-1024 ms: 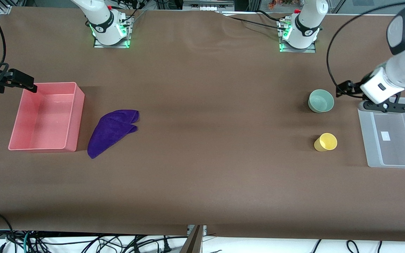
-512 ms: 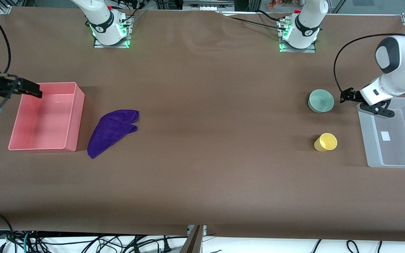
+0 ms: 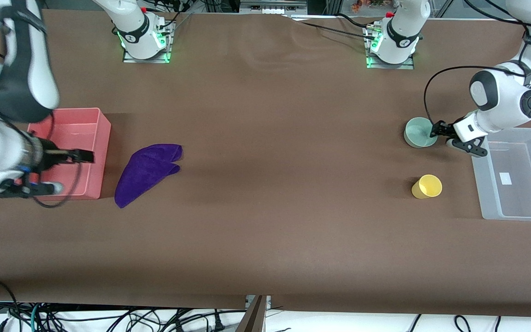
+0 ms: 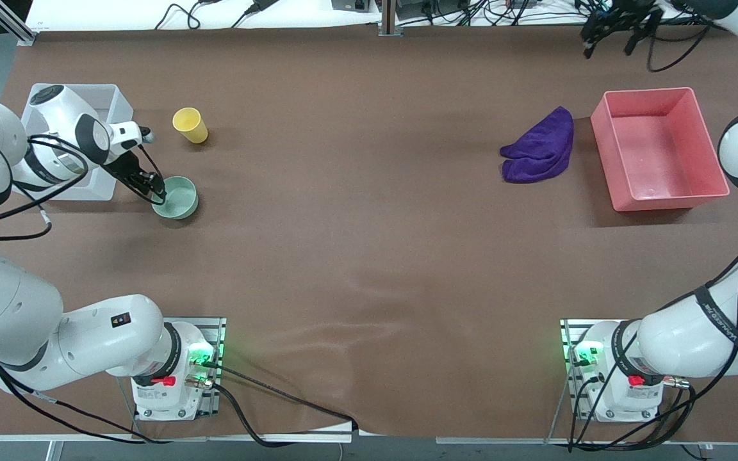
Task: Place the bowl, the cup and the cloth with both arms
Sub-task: 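Grasp the green bowl with the left gripper while the right gripper reaches the cloth, then carry the bowl into the clear bin while the right gripper grasps the cloth, then lower the bowl into the clear bin while the right gripper lifts the cloth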
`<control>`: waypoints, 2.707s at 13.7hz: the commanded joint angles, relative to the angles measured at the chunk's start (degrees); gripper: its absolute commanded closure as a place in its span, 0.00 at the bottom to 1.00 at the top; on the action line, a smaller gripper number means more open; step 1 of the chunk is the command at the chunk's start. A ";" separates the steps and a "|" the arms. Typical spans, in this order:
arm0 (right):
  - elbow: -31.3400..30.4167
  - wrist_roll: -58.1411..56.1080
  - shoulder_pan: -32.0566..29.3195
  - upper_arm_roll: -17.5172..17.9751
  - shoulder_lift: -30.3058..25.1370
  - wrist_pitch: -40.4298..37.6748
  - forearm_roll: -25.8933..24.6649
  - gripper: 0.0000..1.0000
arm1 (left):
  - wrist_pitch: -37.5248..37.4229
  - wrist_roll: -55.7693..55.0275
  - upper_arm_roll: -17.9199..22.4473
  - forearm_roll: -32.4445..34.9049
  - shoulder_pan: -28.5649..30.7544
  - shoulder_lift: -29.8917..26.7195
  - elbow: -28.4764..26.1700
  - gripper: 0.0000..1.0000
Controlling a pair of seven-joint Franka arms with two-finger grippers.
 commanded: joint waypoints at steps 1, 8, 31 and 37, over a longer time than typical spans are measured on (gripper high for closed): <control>-12.21 2.08 0.02 1.64 -2.35 11.38 0.38 0.00 | 0.18 6.28 -0.43 -5.93 0.42 1.48 0.62 1.00; -33.13 3.14 0.29 1.82 -2.08 32.93 0.47 0.00 | -10.76 6.39 0.01 -6.03 0.59 -3.34 6.75 1.00; -3.46 -17.55 -0.24 -10.63 -6.30 -13.16 -0.23 1.00 | -16.14 13.94 -1.30 18.05 14.04 19.69 48.43 0.00; -10.63 -35.43 -0.42 -22.43 -4.90 -8.20 -4.01 1.00 | -26.98 -4.54 -16.23 18.32 12.64 12.90 48.26 0.00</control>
